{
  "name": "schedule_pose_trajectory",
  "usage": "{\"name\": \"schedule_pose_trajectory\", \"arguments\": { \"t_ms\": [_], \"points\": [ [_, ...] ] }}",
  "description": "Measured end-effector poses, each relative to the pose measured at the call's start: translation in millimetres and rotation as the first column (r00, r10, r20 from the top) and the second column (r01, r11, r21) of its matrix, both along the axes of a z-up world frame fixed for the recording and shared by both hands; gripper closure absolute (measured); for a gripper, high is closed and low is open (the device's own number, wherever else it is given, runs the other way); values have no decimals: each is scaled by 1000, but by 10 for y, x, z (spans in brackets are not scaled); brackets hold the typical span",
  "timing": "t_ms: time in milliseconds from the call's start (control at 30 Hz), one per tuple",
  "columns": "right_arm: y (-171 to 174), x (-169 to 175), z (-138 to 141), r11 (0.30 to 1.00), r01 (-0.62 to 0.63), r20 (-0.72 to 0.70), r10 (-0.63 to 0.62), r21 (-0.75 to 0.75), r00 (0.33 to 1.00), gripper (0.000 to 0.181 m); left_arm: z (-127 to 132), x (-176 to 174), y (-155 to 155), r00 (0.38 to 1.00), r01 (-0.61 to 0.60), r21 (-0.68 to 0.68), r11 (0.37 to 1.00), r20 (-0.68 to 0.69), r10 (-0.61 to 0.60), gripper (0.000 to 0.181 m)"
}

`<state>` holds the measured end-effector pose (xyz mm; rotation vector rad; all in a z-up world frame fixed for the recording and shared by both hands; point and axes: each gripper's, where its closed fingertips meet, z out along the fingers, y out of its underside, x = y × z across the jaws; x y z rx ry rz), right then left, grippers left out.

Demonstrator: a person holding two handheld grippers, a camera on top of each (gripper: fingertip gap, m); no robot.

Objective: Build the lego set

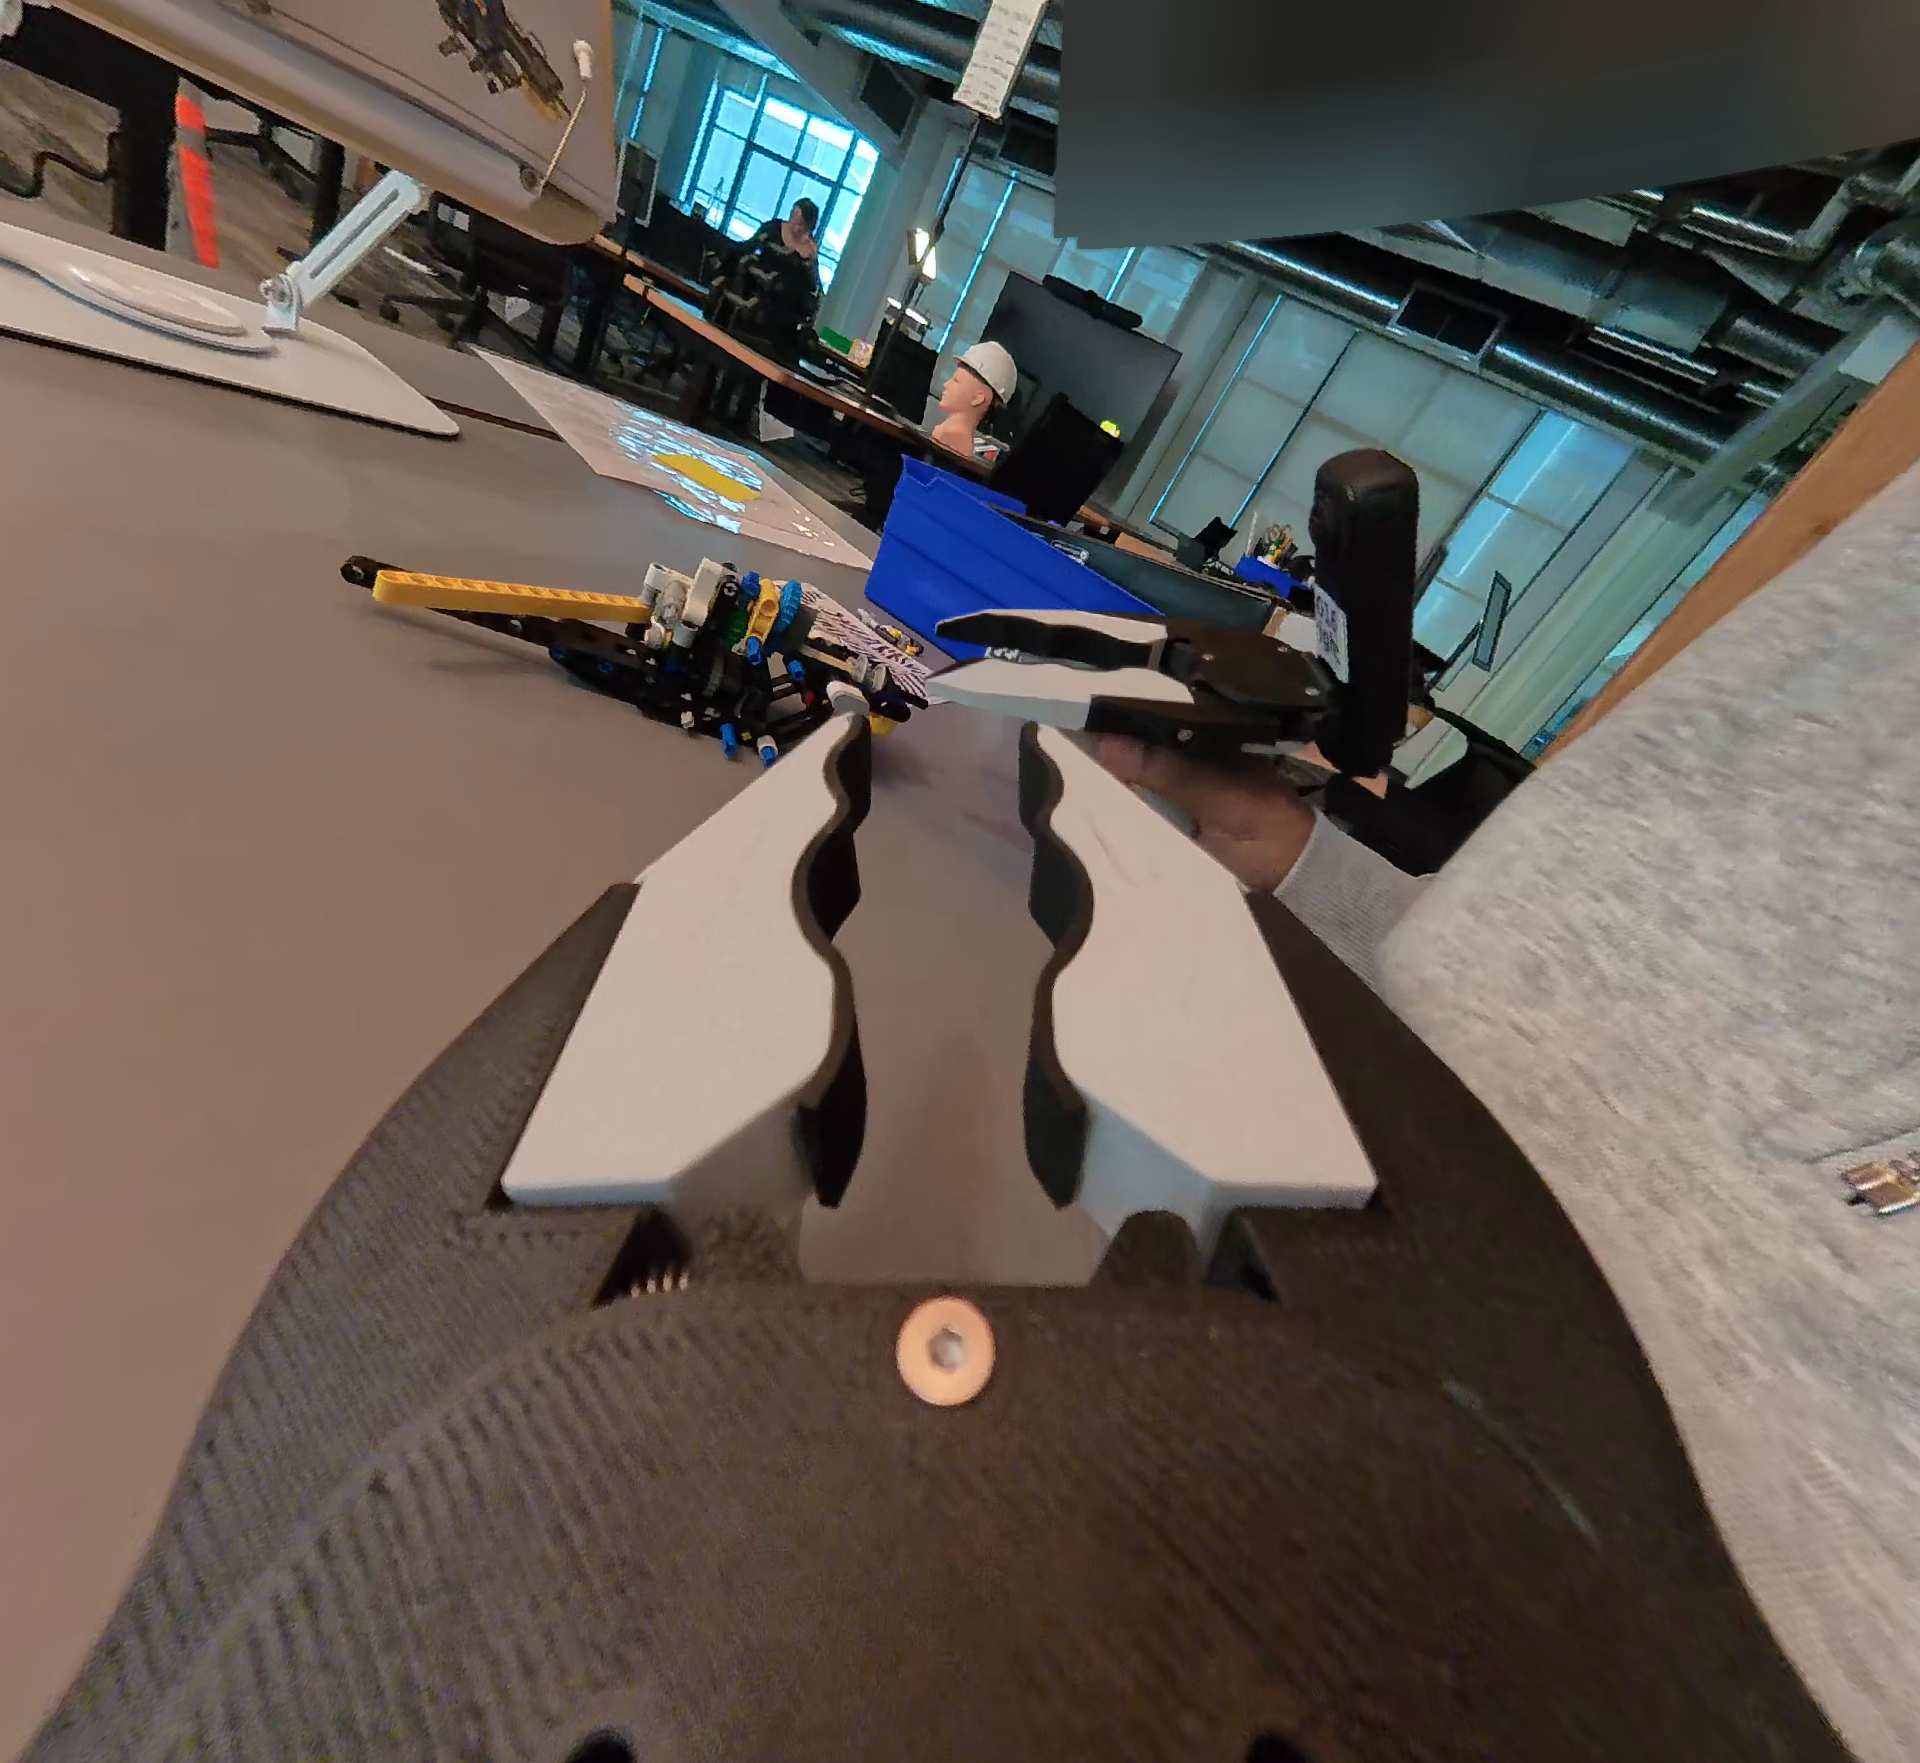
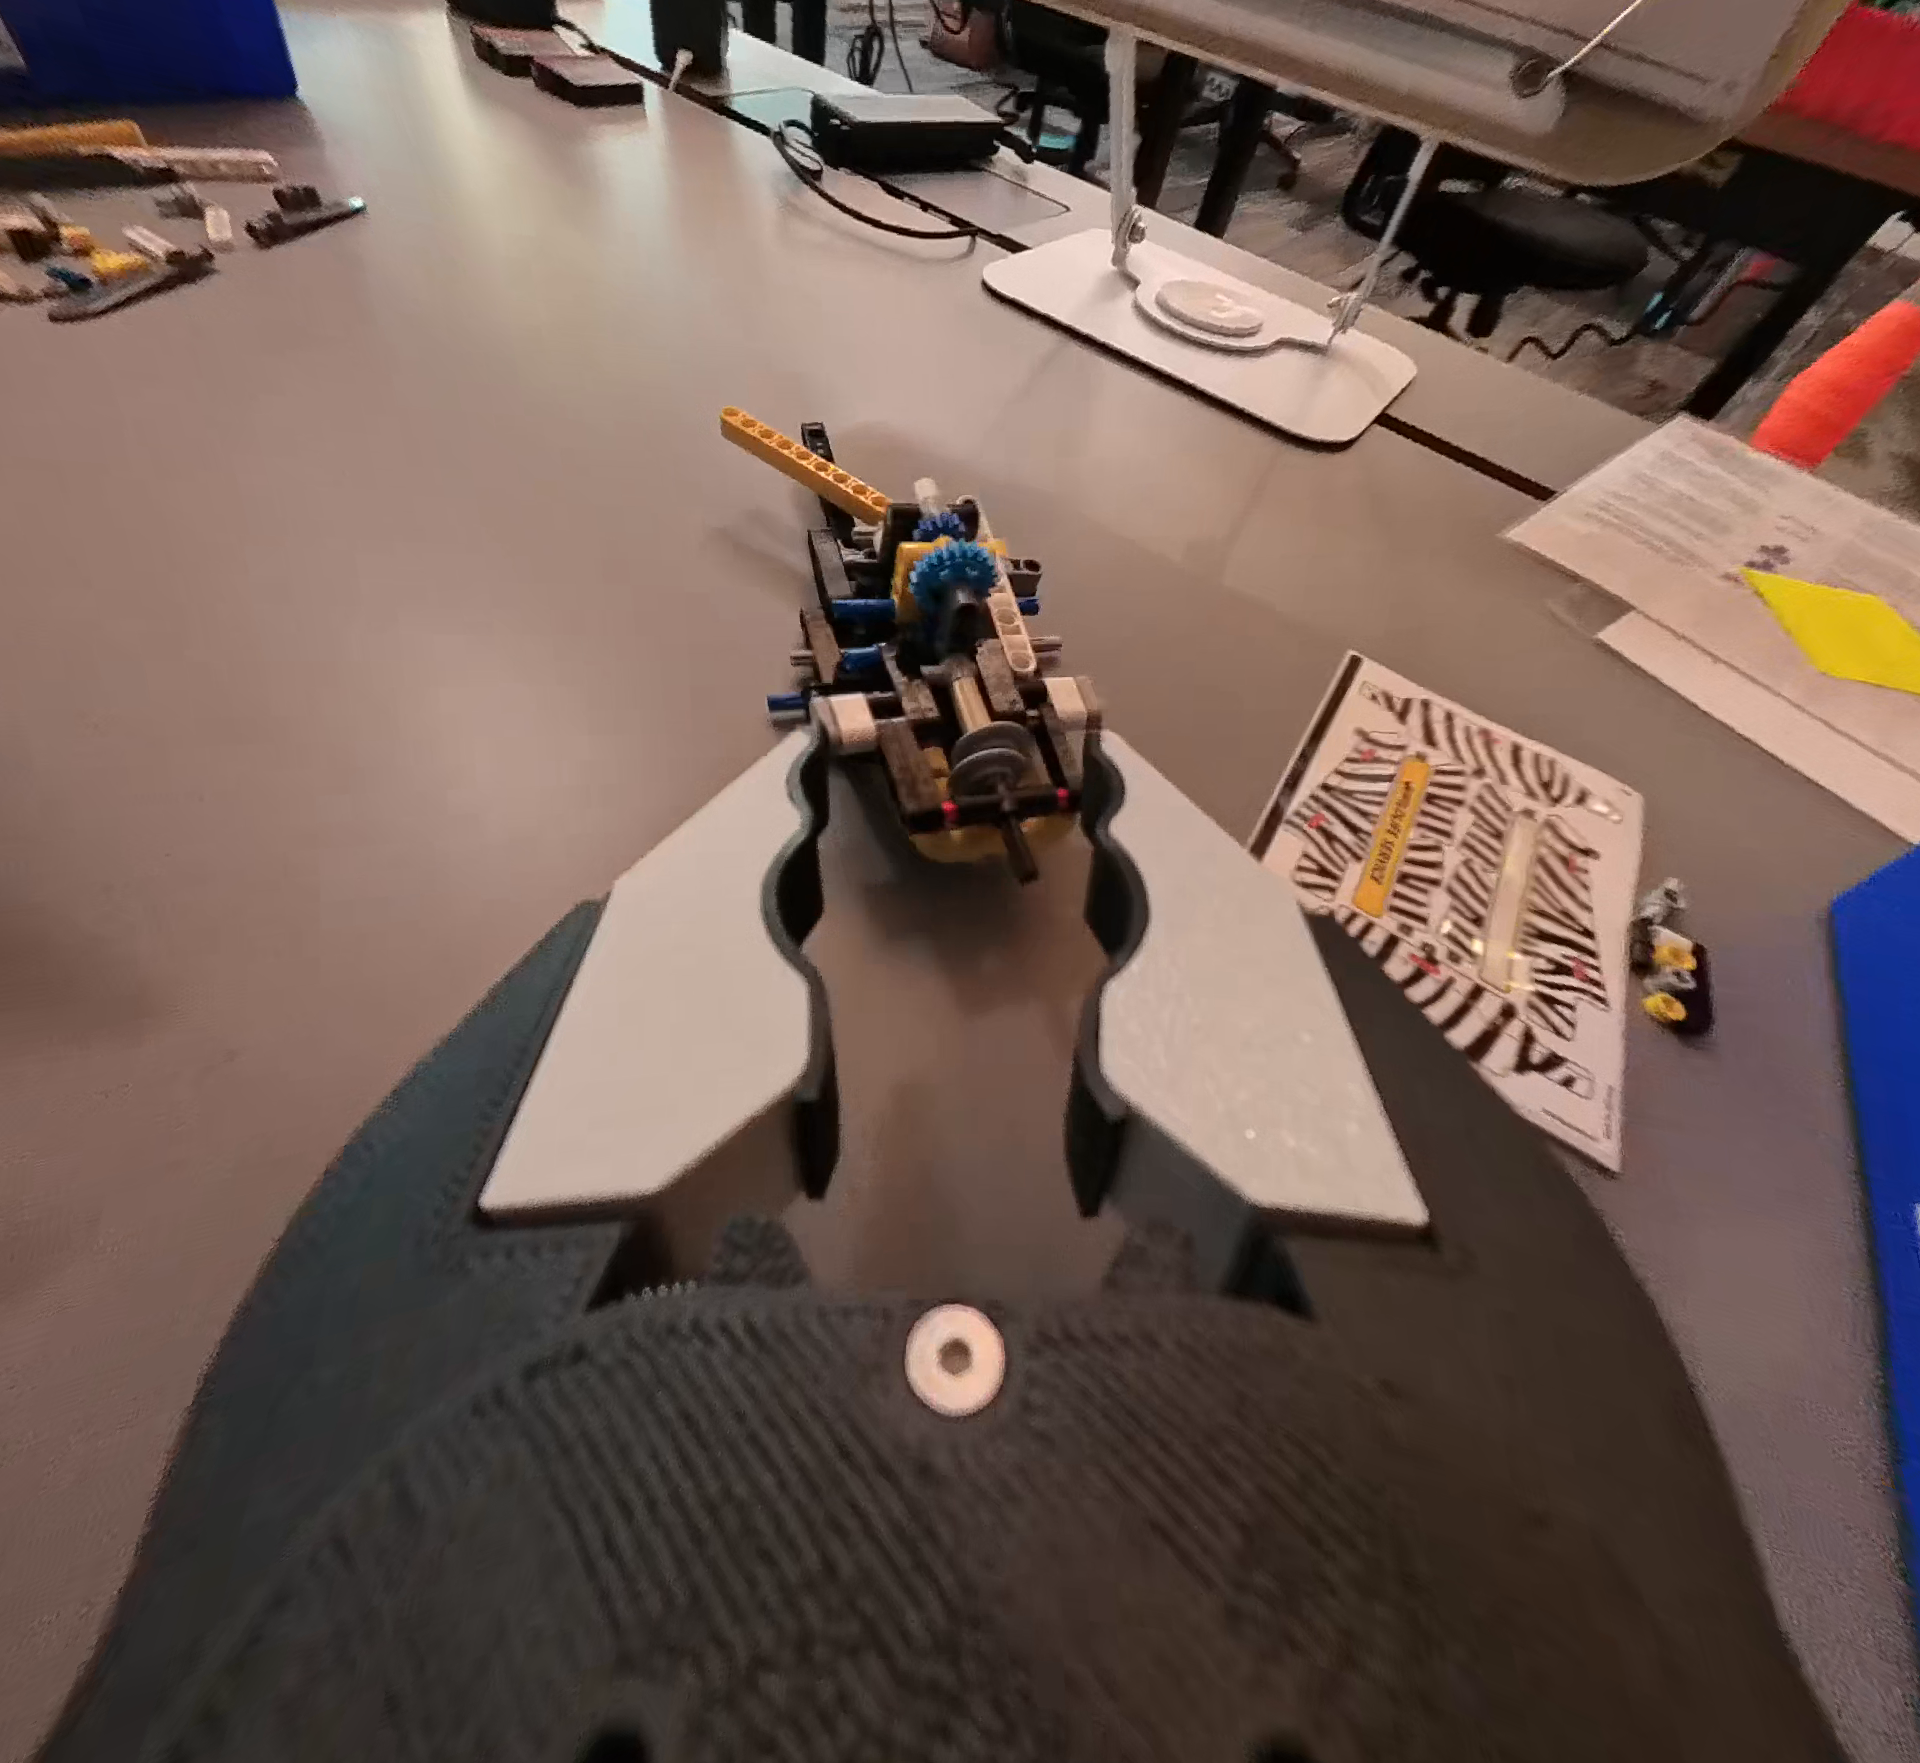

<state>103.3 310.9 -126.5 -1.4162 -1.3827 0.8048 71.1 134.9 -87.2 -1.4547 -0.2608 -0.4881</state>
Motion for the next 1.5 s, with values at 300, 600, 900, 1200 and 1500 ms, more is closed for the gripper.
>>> {"name": "schedule_pose_trajectory", "arguments": {
  "t_ms": [300, 600, 900, 1200, 1500],
  "points": [
    [-11, -165, -114, 968, -115, 44, 128, -224, 991, 122, -31, -19, 29, 998, 33, -24, 999, 50, -31, 153],
    [-21, -188, -152, 971, -115, 70, 132, -212, 989, 127, -27, -27, 26, 998, 35, -21, 999, 60, -33, 153],
    [22, -195, -168, 971, -90, 78, 109, -221, 991, 129, -28, -31, 27, 997, 35, -22, 999, 64, -33, 153],
    [32, -197, -172, 970, -85, 80, 106, -226, 991, 130, -27, -34, 26, 997, 35, -21, 999, 67, -33, 153],
    [35, -198, -174, 969, -85, 80, 106, -231, 991, 131, -28, -34, 26, 997, 35, -21, 999, 67, -34, 153]
  ]
}}
